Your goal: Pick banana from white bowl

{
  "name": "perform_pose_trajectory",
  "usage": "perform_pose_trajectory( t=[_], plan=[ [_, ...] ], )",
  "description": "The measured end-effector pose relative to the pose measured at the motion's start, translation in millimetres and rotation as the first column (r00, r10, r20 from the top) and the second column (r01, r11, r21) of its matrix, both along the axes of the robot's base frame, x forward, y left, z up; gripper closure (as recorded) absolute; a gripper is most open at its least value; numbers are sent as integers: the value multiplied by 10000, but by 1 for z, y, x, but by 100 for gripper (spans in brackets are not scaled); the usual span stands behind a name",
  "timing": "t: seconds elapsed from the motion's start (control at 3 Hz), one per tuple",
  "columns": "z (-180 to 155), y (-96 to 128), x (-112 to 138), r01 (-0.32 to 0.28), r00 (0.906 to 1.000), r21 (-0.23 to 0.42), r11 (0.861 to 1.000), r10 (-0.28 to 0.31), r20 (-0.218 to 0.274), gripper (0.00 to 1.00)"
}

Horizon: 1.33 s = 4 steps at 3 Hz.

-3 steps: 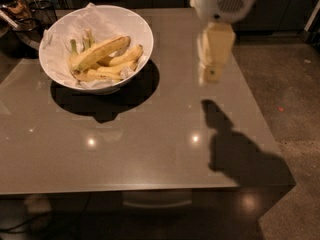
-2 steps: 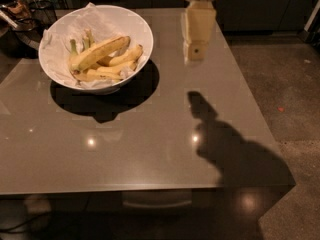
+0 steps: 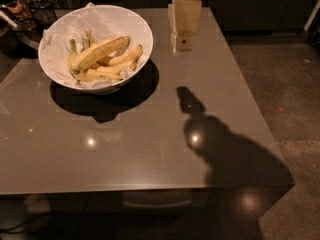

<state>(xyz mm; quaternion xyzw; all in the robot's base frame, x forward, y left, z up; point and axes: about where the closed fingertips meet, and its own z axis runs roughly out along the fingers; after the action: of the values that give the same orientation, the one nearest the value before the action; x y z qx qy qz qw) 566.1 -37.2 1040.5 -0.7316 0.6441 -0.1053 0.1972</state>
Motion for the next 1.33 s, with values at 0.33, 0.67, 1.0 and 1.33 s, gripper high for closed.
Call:
perform_pose_trajectory(
  t=[0.33,0.67,1.0,1.33],
  plan=[
    [2,11,16,-485,9988,-141,9987,487,97,0],
    [10,39,37,-1316,9910,-219,9911,1321,230,0],
    [14,68,53,-2108,9767,-356,9769,2120,343,0],
    [12,91,60,-2692,9616,-404,9622,2709,447,0]
  ],
)
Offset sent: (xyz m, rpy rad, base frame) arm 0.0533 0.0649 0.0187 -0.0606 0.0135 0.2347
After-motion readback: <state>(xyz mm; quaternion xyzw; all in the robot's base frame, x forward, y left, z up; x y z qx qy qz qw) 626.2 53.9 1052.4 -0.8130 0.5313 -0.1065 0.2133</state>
